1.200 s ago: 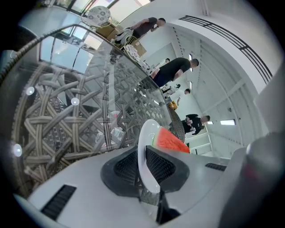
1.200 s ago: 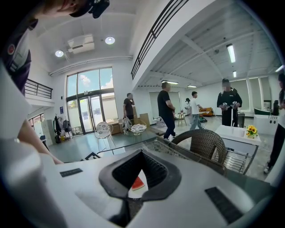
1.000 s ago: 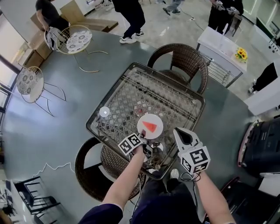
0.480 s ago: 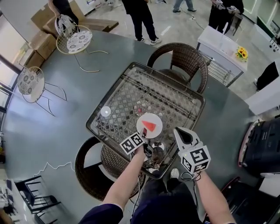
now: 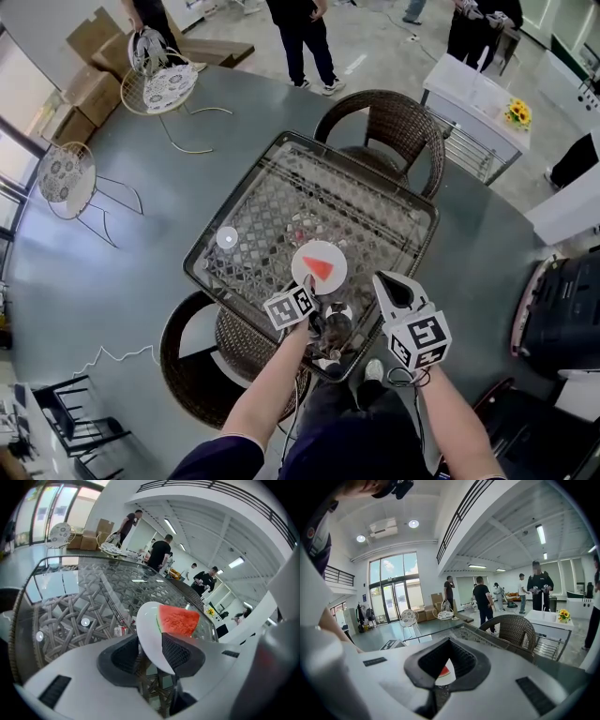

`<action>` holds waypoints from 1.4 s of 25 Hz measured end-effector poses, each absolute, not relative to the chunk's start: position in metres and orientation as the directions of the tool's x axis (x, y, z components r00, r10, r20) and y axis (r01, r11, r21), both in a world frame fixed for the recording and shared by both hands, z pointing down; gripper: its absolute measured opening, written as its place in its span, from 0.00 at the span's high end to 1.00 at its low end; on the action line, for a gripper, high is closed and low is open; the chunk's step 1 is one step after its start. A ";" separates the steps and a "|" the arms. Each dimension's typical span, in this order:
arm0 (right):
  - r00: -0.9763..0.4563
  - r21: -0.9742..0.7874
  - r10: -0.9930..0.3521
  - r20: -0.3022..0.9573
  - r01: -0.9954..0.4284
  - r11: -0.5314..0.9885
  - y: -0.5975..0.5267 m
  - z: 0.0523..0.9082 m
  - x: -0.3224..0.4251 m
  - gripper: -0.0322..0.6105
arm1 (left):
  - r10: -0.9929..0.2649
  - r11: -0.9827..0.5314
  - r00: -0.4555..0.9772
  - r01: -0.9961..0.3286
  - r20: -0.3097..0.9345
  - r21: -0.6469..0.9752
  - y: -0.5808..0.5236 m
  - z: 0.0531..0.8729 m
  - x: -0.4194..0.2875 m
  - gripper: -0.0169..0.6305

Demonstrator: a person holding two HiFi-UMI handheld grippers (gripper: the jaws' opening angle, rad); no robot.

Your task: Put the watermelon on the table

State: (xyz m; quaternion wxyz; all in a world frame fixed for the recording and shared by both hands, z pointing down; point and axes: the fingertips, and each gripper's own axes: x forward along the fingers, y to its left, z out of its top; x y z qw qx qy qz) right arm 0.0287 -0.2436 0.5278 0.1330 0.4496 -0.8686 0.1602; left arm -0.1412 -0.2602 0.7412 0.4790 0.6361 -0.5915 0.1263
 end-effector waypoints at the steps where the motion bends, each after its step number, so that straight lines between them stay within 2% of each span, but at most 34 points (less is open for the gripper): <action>1: -0.560 -0.160 -0.738 0.376 -0.824 0.544 -0.244 0.528 0.029 0.95 | -0.626 0.140 0.260 -0.890 0.735 0.434 -0.260 0.741 -0.141 0.75; 7: -0.559 -0.163 -0.739 0.376 -0.825 0.541 -0.249 0.525 0.038 0.95 | -0.598 0.085 0.214 -0.942 0.773 0.326 -0.265 0.743 -0.138 0.74; 18: -0.568 -0.166 -0.737 0.367 -0.819 0.549 -0.254 0.532 0.027 0.95 | -0.620 0.053 0.199 -0.954 0.759 0.293 -0.267 0.740 -0.156 0.74; 23: -0.584 -0.172 -0.733 0.348 -0.809 0.562 -0.270 0.537 0.022 0.95 | -0.691 -0.074 0.248 -0.959 0.679 0.274 -0.279 0.706 -0.147 0.74; 30: -0.608 -0.175 -0.741 0.285 -0.793 0.584 -0.262 0.511 0.023 0.95 | -0.754 -0.331 0.427 -0.903 0.499 0.273 -0.251 0.612 -0.105 0.74; 35: -0.662 -0.200 -0.708 0.246 -0.749 0.632 -0.253 0.498 0.013 0.95 | -0.782 -0.417 0.465 -0.885 0.416 0.205 -0.230 0.559 -0.090 0.88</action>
